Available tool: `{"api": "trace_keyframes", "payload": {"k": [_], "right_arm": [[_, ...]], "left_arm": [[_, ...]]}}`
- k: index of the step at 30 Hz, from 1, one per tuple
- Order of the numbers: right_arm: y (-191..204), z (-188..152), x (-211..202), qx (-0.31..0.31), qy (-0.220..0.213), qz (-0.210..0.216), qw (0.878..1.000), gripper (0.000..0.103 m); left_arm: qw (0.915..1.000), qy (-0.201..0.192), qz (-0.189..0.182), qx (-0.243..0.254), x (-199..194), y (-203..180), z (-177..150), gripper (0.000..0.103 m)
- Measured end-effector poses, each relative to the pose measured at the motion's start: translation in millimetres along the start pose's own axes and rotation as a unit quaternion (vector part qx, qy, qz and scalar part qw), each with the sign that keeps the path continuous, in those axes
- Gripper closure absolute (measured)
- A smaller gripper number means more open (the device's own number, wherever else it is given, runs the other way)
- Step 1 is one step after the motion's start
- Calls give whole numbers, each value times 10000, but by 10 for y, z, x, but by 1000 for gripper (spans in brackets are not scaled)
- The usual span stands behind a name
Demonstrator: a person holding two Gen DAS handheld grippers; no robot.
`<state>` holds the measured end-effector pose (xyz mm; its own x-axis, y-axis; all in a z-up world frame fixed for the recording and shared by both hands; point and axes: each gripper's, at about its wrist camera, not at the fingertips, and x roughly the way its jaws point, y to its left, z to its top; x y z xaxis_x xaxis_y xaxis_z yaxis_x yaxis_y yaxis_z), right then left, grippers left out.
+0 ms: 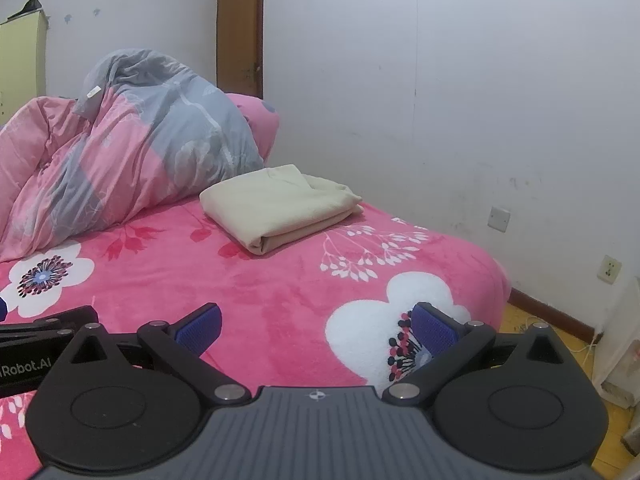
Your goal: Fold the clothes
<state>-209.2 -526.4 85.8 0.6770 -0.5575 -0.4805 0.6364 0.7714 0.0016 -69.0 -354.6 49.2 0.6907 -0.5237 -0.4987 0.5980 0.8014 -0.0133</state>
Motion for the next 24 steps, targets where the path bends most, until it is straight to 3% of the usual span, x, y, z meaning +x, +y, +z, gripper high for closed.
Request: {"api": "trace_keyframes", "payload": {"k": [24], "right_arm": [[16,-3,-16,26,-7,13,10000,0]], "left_arm": [[10000,-6,41,-1,-8,19,-10,0]]}}
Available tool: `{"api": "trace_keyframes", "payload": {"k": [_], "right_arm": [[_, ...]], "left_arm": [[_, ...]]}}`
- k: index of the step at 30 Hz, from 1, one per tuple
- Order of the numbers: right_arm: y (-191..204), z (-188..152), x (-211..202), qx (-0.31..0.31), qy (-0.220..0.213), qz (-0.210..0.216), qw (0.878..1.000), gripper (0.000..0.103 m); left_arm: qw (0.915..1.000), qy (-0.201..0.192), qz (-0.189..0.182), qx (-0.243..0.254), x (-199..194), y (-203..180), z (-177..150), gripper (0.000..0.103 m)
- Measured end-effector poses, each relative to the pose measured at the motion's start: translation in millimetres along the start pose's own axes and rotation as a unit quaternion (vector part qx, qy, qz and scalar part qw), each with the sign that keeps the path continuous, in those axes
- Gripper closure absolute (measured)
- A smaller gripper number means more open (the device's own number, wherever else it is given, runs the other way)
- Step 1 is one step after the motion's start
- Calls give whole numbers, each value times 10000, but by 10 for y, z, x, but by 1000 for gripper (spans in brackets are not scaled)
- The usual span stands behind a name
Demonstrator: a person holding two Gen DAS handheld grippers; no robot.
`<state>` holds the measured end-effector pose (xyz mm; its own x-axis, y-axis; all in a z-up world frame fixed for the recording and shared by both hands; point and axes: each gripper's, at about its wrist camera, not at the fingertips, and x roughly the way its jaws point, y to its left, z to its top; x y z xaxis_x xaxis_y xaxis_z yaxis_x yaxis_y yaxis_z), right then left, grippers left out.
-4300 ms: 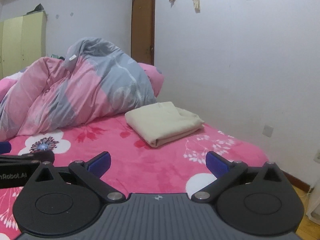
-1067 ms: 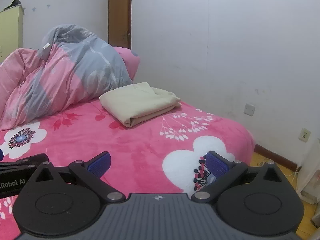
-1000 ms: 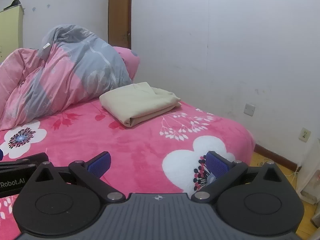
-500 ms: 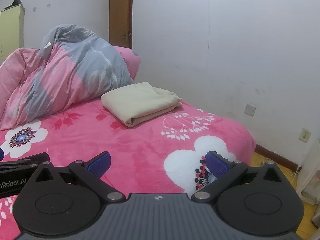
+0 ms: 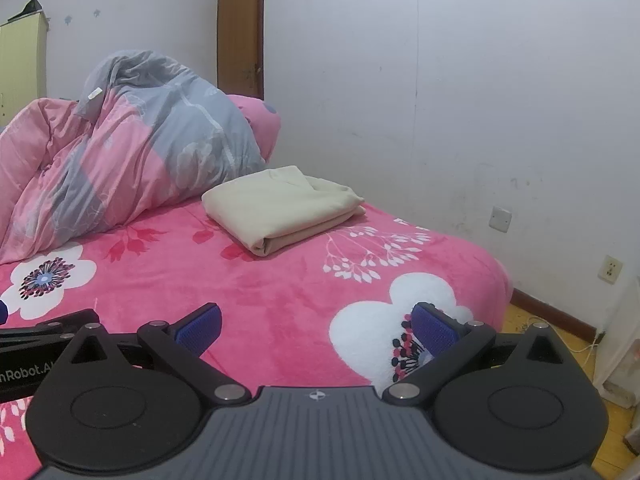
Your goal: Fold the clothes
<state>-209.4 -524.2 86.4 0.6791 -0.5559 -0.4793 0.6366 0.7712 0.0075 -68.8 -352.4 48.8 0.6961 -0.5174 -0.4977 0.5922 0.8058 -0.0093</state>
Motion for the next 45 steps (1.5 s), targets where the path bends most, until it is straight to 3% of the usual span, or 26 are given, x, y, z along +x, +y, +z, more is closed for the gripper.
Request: {"api": "trace_keyframes", "payload": {"k": [45], "right_arm": [[6,-7,3,22,26,-12,10000,0]], "left_arm": [[10000,61,17,-22,31,-2,8,0]]}}
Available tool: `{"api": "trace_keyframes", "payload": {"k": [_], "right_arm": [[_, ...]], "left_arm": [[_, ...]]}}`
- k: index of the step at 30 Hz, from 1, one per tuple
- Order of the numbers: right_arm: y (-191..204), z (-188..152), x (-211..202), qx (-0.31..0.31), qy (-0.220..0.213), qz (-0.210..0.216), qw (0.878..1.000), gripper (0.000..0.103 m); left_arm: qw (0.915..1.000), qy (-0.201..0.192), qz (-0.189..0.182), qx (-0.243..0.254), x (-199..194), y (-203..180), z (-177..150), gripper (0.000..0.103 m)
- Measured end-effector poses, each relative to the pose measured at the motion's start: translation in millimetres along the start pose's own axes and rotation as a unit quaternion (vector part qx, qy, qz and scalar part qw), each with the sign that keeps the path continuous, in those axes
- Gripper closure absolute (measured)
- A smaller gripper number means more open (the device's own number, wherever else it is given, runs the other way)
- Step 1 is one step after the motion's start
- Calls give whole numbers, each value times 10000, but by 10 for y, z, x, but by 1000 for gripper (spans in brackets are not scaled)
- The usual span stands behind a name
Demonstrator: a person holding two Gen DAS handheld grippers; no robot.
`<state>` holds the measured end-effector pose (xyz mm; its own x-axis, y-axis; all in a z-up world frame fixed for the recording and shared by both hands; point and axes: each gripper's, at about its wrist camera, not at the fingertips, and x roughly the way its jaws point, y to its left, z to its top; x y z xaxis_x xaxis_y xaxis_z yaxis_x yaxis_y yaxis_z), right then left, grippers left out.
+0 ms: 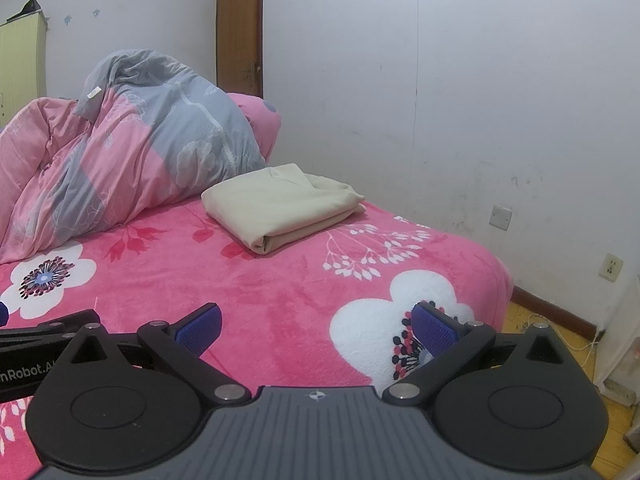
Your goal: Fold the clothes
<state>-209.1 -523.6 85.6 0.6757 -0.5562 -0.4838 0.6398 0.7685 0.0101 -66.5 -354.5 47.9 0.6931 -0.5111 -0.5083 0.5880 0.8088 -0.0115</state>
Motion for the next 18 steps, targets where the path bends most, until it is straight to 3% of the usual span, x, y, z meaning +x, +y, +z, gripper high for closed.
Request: {"api": "trace_keyframes", "payload": {"k": [18], "right_arm": [[0,10,16,6,-7,-7,10000,0]], "left_arm": [[10000,-7,7,34,18,-32,17,0]]}}
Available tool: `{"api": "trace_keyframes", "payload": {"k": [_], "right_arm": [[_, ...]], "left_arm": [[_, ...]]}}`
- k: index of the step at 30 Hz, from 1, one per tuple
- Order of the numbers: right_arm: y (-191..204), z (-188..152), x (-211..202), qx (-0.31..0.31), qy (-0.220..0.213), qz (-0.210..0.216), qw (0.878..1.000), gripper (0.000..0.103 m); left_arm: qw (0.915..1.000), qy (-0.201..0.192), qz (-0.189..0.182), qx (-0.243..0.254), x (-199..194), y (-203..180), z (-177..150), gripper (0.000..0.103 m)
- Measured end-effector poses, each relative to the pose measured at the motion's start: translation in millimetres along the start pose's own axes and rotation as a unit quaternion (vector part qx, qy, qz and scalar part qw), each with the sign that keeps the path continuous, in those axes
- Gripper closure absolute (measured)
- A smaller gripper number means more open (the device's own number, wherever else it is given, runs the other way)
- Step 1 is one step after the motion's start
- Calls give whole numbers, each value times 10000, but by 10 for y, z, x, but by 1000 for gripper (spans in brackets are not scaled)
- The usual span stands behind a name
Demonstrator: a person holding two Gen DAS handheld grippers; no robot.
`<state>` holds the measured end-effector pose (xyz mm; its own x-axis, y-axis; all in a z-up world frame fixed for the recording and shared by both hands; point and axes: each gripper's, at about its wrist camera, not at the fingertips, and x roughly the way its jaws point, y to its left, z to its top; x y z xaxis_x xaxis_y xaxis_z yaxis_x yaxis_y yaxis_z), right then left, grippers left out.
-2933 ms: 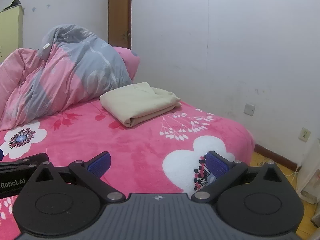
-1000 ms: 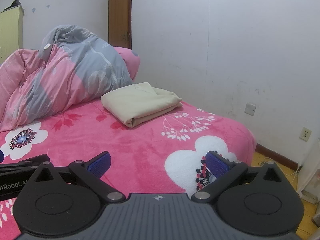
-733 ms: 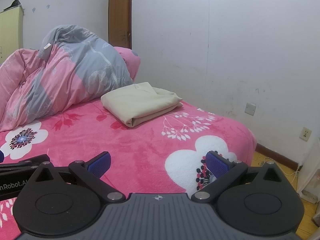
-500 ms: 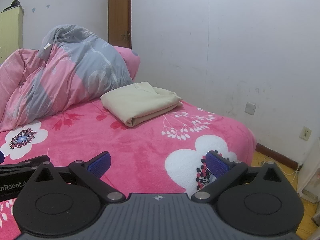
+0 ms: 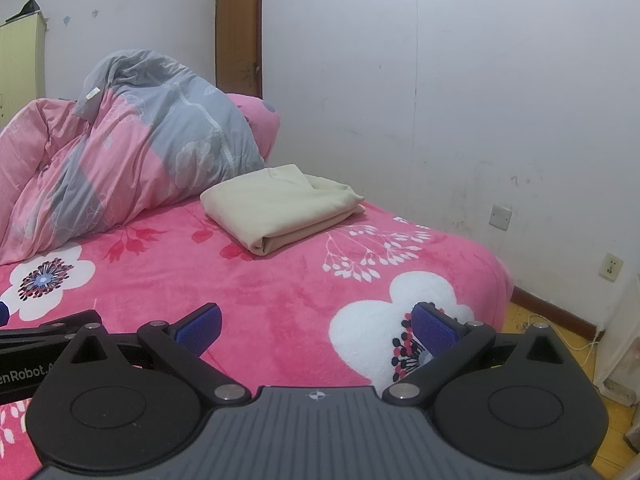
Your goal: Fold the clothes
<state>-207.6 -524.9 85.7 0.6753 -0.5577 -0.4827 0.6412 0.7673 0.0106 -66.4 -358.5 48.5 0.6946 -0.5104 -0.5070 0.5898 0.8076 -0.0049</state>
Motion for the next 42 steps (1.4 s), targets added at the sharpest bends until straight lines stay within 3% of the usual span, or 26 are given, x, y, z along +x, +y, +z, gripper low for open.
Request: {"api": "trace_keyframes", "payload": {"k": [42], "right_arm": [[-18,-6,14,41,11,-31,10000,0]], "left_arm": [[10000,12,-21,-1,9,-12,-16,0]]}}
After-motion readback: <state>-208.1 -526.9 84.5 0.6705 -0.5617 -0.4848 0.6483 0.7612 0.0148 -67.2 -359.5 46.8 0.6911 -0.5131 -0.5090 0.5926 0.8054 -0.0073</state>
